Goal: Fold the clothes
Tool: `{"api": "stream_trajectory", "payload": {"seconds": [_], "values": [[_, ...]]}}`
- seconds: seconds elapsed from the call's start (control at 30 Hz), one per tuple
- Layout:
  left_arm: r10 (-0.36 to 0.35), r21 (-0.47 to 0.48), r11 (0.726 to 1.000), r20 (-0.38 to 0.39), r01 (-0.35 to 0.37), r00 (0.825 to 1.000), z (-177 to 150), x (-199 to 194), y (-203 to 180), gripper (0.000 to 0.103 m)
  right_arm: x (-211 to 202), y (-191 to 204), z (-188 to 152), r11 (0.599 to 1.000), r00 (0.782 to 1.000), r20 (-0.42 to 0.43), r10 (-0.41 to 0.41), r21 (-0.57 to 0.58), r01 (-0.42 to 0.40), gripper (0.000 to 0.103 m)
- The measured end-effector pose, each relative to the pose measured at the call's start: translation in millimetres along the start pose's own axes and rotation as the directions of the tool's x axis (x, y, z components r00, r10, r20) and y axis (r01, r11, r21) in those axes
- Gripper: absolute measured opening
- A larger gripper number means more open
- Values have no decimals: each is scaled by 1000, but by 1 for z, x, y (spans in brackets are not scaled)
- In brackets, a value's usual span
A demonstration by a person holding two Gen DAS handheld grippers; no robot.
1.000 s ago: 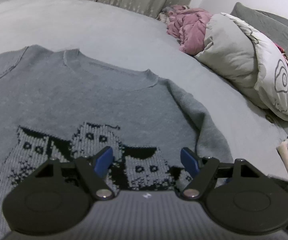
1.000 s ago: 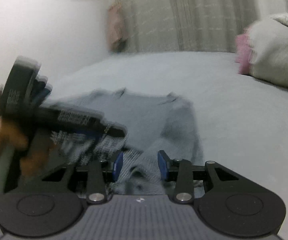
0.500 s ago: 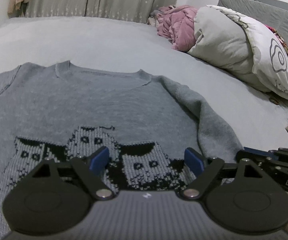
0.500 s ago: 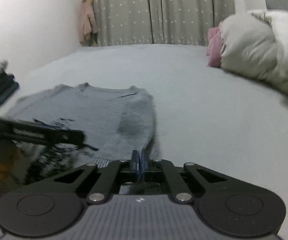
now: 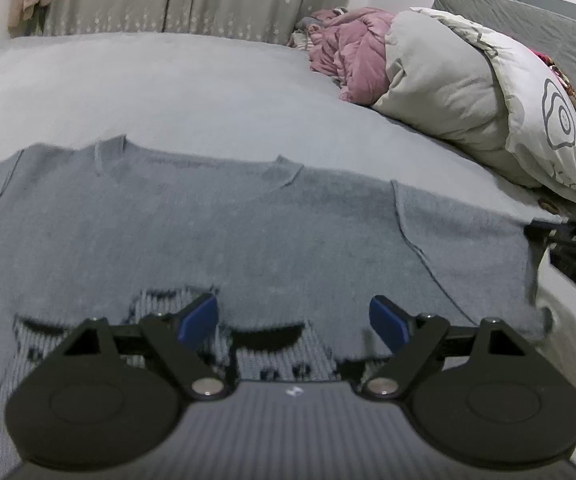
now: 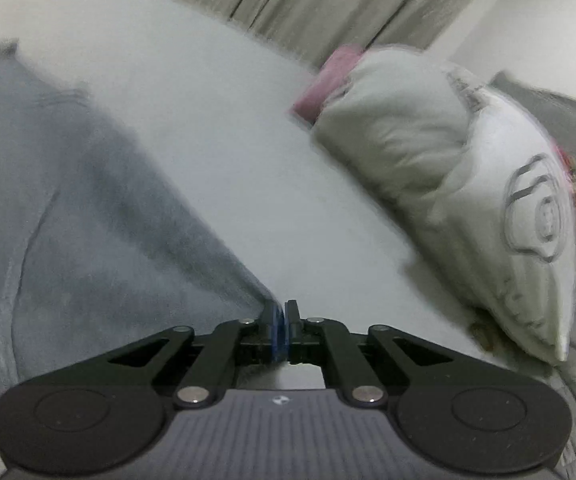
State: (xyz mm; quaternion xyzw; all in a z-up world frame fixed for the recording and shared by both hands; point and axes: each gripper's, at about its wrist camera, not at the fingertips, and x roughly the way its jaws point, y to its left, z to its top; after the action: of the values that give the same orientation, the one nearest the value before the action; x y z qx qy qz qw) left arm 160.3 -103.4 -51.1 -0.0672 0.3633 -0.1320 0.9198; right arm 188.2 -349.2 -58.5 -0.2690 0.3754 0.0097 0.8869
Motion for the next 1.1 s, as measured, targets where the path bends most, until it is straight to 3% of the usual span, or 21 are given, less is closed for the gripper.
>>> {"api": "stream_trajectory", "payload": {"seconds": [0.07,0.17,0.23,0.3,0.4,0.5,0.63,0.67,0.7,0.8,0.87,0.9,0.97,1.03,1.1], "values": [[-1,-1,1000,-1,1,1000,6,4,2,85,-1,-5,0,997,999,34,6,77,-9,26],[8,41,999,8,-9,1000,14,7,4,85,-4,-15,6,979,993,88,75,184,-91,29],[35,68,997,18,-36,999,19,9,7,85,0,-19,19,939,972,145,186,264,-220,31],[36,59,998,17,-37,999,20,12,13,85,6,-21,35,882,936,207,286,325,-342,34],[9,38,999,15,-10,1000,12,16,22,85,17,-16,55,825,897,265,353,363,-432,36],[4,108,994,70,-12,998,-6,17,21,93,31,-8,72,795,866,298,402,355,-492,41],[-6,125,992,87,-5,996,-12,18,19,96,51,10,82,800,851,253,460,297,-521,41],[-14,117,993,88,3,996,-12,18,21,96,50,16,81,816,854,250,456,265,-514,33],[-24,106,994,89,14,996,-12,18,23,97,46,23,79,839,860,255,442,222,-497,13],[-47,84,996,94,40,994,-11,17,28,98,34,44,74,900,881,271,388,93,-425,8],[-57,76,996,96,50,994,-11,17,29,99,25,76,66,964,914,306,265,-111,-242,8],[-61,73,996,96,54,993,-11,17,30,99,21,94,62,967,920,337,197,-218,-128,8],[-62,73,996,96,55,993,-11,17,30,99,14,122,50,918,906,395,151,-395,19,8],[-61,74,996,95,54,994,-11,17,30,99,10,132,45,887,893,419,163,-460,53,9],[-62,74,996,95,55,994,-11,16,30,99,3,129,44,891,884,416,214,-455,-2,11]]}}
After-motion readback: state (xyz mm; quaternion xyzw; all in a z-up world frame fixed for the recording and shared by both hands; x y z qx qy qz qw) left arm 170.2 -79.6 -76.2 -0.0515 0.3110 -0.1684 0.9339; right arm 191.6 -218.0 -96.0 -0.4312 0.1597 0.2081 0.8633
